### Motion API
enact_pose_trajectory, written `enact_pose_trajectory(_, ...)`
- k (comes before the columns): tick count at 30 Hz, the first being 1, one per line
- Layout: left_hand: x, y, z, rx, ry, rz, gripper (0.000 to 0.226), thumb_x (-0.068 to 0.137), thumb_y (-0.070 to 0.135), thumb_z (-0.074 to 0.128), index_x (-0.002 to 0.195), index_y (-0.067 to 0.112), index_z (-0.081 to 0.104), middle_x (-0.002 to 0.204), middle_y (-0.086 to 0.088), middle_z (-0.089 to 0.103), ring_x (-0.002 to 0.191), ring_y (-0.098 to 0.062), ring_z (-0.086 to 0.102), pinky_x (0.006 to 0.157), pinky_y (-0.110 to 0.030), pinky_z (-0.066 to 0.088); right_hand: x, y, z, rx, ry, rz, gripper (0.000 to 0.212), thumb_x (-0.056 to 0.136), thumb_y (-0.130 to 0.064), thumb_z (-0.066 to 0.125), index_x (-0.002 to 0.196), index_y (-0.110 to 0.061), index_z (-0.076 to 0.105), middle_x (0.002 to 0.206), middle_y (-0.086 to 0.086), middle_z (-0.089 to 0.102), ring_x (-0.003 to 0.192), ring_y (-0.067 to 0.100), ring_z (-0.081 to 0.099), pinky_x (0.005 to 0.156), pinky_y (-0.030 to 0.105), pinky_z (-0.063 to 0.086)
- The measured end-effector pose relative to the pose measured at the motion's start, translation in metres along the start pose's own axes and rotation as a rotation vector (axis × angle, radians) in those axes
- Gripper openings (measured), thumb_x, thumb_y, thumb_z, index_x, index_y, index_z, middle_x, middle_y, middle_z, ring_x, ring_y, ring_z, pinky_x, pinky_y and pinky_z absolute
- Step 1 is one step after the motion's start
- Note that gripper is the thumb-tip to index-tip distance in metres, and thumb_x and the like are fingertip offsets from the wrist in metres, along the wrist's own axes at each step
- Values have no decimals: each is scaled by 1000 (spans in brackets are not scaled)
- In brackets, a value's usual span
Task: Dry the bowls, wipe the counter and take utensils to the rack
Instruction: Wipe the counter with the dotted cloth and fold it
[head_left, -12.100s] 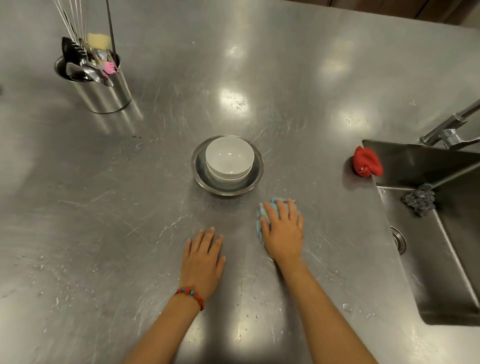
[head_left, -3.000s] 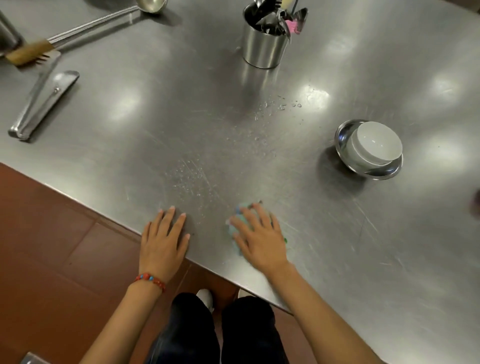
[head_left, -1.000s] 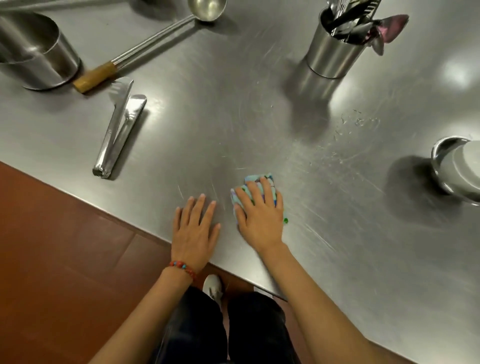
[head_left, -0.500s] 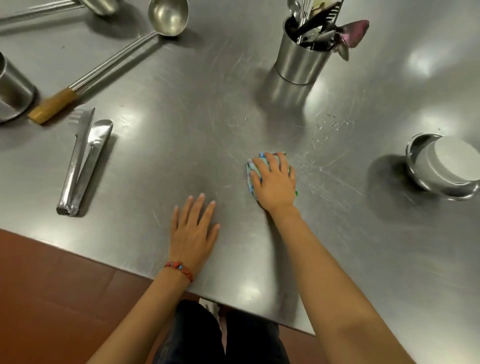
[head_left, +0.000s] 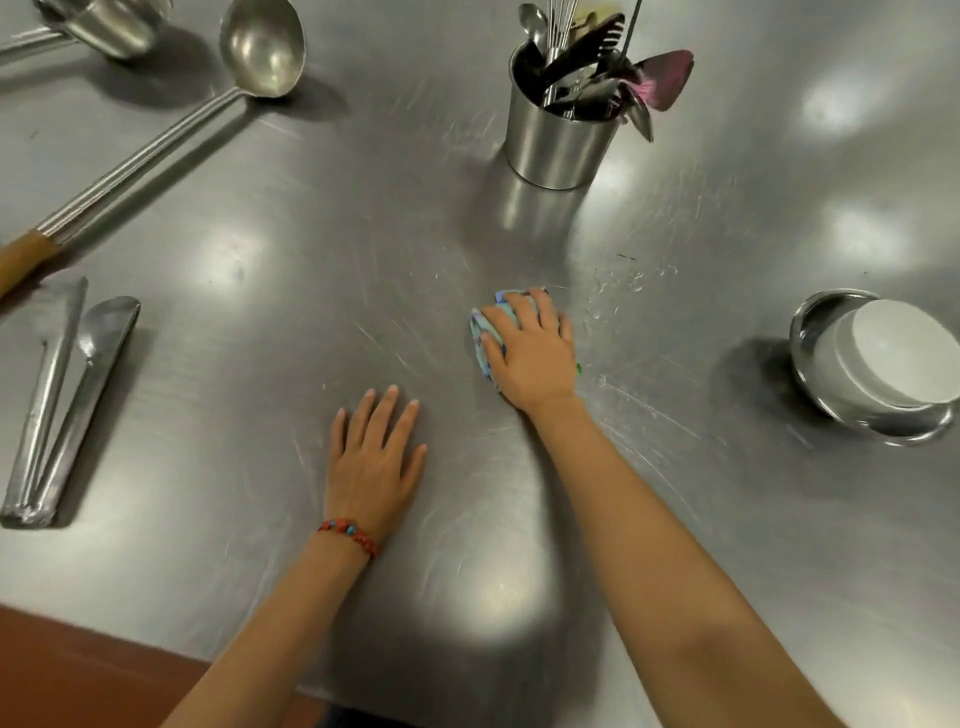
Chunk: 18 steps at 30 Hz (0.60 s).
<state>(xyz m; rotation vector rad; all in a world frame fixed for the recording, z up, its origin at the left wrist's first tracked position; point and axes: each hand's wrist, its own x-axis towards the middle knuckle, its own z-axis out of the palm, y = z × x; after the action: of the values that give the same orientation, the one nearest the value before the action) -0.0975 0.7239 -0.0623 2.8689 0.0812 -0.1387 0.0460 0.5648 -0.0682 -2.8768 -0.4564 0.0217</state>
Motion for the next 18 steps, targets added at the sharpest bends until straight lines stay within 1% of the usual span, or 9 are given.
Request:
enact_pose_trajectory(2, 0, -1, 2, -3, 11, -8, 52, 85, 35, 35, 123, 7, 56, 131, -20, 53, 122, -40, 48, 99, -58, 35, -9, -12, 5, -16, 66, 16, 33, 91, -38, 45, 121, -31, 57, 137, -2, 50, 136, 27, 32, 105, 45, 26)
enact_pose_trajectory(4, 0, 0, 3, -9, 15, -11, 52, 86, 36, 35, 124, 7, 55, 133, -20, 52, 123, -40, 47, 101, -57, 33, -33, -19, 10, -19, 112, -133, 30, 87, -37, 52, 115, -29, 62, 130, 0, 58, 130, 29, 43, 101, 46, 35)
enact_pose_trajectory(7, 1, -1, 3, -10, 22, 0, 51, 85, 35, 36, 123, 6, 56, 132, -20, 53, 122, -39, 48, 101, -56, 34, -42, 6, 3, -31, 24, -434, 31, 89, -41, 48, 116, -33, 61, 128, -3, 59, 127, 26, 47, 97, 42, 41)
enact_pose_trajectory(8, 1, -1, 3, -4, 18, 1, 52, 85, 35, 36, 123, 6, 56, 132, -21, 53, 122, -40, 48, 101, -56, 34, -32, 20, -1, -39, -25, -467, 32, 90, -42, 45, 118, -34, 60, 131, -3, 57, 130, 26, 44, 97, 41, 40)
enact_pose_trajectory(10, 2, -1, 2, -1, 2, 2, 53, 88, 38, 33, 123, 5, 56, 132, -21, 52, 123, -41, 47, 101, -57, 33, -6, 47, -7, -28, -94, -337, 35, 93, -40, 43, 126, -33, 53, 140, -2, 47, 137, 25, 32, 104, 44, 34)
enact_pose_trajectory(12, 2, 0, 0, -2, -12, 0, 61, 93, 45, 22, 123, 5, 55, 132, -22, 52, 123, -41, 47, 101, -57, 32, 18, 68, -14, -8, -53, -106, 37, 95, -37, 41, 130, -32, 49, 144, -1, 41, 140, 25, 23, 109, 46, 26)
enact_pose_trajectory(14, 2, 1, -2, -9, -18, 0, 67, 94, 47, 13, 123, 4, 55, 132, -22, 52, 123, -42, 46, 101, -57, 32, 25, 67, -13, -11, 1, 22, 37, 95, -37, 40, 131, -31, 49, 145, 1, 40, 141, 26, 19, 111, 46, 21)
enact_pose_trajectory(16, 3, 5, -4, -37, -5, -12, 61, 93, 45, 22, 123, 4, 55, 132, -22, 52, 123, -42, 46, 101, -58, 32, 9, 52, -8, -24, 15, 33, 38, 94, -36, 42, 130, -30, 49, 144, 1, 42, 141, 26, 20, 109, 47, 21)
enact_pose_trajectory(18, 11, 13, -5, -60, 35, -2, 53, 87, 37, 34, 122, 4, 56, 131, -22, 53, 122, -42, 47, 100, -58, 33, -20, 42, -5, -34, 48, -82, 36, 91, -36, 46, 126, -30, 54, 138, 1, 51, 137, 28, 32, 106, 49, 29)
